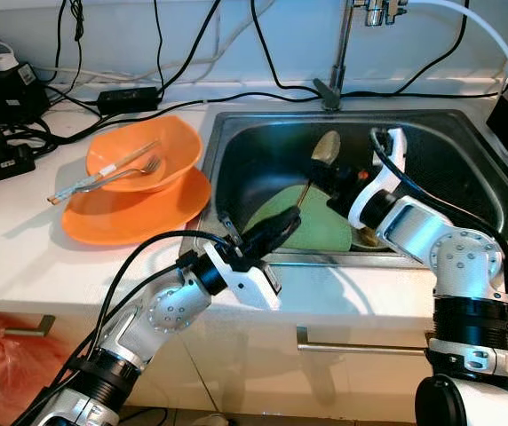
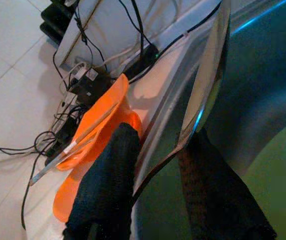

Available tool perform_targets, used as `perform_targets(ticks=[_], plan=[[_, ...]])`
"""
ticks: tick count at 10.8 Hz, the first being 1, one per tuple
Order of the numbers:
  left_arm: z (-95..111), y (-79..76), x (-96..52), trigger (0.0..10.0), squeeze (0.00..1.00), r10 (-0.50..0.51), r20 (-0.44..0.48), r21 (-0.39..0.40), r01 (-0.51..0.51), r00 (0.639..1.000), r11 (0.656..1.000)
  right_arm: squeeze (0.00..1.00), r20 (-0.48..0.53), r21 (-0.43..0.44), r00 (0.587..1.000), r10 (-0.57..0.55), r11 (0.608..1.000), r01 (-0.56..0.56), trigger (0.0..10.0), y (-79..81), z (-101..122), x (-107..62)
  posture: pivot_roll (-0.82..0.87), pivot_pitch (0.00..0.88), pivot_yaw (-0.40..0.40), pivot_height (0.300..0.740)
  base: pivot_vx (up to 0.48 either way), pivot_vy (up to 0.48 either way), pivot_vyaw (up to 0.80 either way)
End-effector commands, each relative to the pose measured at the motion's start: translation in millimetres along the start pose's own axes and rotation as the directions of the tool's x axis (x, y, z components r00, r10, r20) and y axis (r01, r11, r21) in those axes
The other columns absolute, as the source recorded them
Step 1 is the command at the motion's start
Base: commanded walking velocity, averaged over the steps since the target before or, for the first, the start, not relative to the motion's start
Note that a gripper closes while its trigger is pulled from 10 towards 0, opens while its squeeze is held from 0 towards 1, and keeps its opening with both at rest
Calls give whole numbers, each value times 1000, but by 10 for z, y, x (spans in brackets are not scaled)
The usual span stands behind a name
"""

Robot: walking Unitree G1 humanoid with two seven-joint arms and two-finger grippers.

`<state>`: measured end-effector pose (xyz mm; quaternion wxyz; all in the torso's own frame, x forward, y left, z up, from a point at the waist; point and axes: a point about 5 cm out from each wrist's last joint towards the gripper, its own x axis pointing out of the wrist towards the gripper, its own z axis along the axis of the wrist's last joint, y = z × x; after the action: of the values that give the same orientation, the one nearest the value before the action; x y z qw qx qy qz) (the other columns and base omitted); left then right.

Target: Kitchen organization

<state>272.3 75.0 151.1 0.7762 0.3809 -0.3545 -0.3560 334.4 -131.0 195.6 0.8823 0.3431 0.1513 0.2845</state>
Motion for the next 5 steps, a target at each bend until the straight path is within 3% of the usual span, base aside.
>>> perform_targets(ticks=[1, 3, 4, 5], plan=[[84, 139, 89, 0, 0, 53, 69, 21, -55, 996, 998, 0, -57, -20, 998, -39, 999, 38, 0, -33, -76, 30, 99, 15, 68, 740, 0, 0, 0], [79, 138, 88, 1137, 0, 48, 70, 29, -50, 996, 998, 0, -55, -15, 998, -44, 999, 43, 0, -52, -75, 28, 102, 15, 70, 740, 0, 0, 0], [78, 136, 85, 1216, 0, 46, 71, 32, -48, 996, 998, 0, -53, -14, 997, -48, 999, 48, 0, -63, -73, 23, 102, 16, 69, 740, 0, 0, 0], [70, 130, 80, 2863, 0, 44, 67, 34, -46, 997, 998, 0, -46, -11, 998, -52, 999, 51, 0, -71, -65, 23, 102, 16, 70, 740, 0, 0, 0]])
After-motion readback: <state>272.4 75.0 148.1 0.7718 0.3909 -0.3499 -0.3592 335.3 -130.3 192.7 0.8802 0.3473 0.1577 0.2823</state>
